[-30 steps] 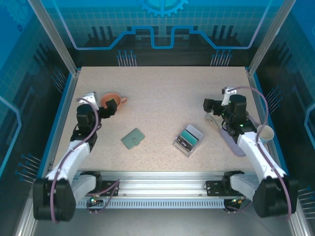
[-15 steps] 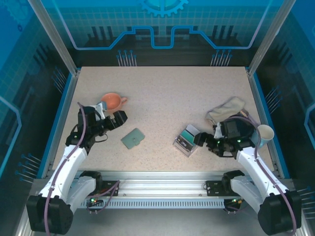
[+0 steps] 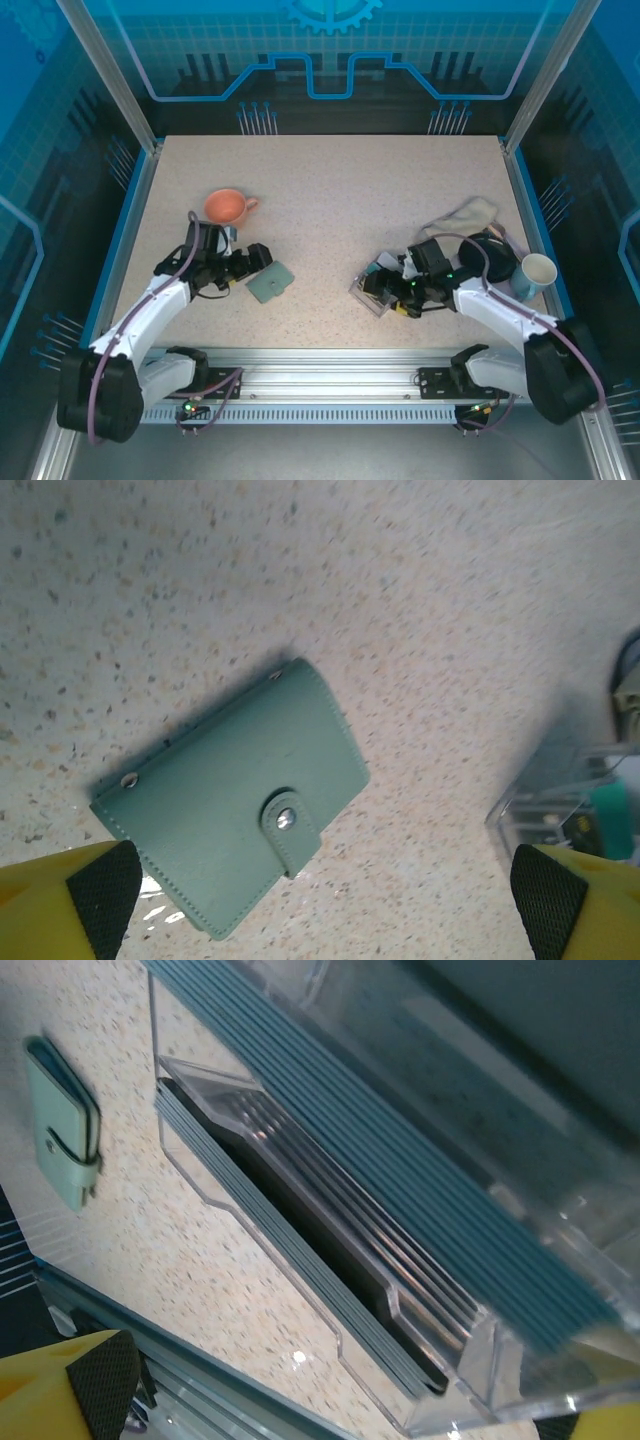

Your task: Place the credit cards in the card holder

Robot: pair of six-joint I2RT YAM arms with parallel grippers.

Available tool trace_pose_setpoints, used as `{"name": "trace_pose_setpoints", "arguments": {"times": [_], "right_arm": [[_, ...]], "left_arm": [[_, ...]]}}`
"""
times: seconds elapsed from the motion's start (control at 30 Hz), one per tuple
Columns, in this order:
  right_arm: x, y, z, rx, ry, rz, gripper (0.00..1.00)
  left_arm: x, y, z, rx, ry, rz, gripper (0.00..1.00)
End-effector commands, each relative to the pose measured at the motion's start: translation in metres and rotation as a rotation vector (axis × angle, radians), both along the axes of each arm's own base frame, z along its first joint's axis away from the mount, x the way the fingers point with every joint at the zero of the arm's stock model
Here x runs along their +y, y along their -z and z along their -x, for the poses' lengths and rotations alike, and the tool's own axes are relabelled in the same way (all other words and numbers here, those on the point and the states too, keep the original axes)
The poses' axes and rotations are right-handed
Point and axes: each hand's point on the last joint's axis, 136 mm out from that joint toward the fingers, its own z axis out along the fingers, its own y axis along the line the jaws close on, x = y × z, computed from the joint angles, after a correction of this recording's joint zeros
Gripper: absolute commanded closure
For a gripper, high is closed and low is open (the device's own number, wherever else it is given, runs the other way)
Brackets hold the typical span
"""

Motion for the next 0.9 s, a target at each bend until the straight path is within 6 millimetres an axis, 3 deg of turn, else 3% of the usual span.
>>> {"name": "trace_pose_setpoints", "arguments": {"times": [0.0, 0.2, 0.33, 0.47, 0.63, 0.87], "right_arm": [[0.028, -0.024, -0.036, -0.098, -0.019, -0.072, 0.00], [0.043, -0.020, -0.082, -0.125, -0.025, -0.033, 0.00], [0.053, -0.017, -0.113, -0.141, -0.042, -0.024, 0.01], [0.059, -0.020, -0.129, -0.149, -0.074, -0.006, 0.03], [0.039, -0.024, -0.116, -0.164, -0.050, 0.091, 0.03], [0.036, -0.019, -0.062, -0.160, -0.093, 0.121, 0.08]], "left_arm": [[0.000, 0.010, 0.000, 0.046, 0.025, -0.057, 0.01], [0.013, 0.032, -0.003, 0.123, 0.032, -0.178, 0.01], [0.004, 0.037, -0.013, 0.118, 0.064, -0.153, 0.01], [-0.008, 0.041, -0.018, 0.117, 0.119, -0.130, 0.02], [-0.016, 0.053, -0.011, 0.177, 0.178, -0.117, 0.09], [-0.046, 0.048, 0.000, 0.211, 0.279, -0.025, 0.21]]}}
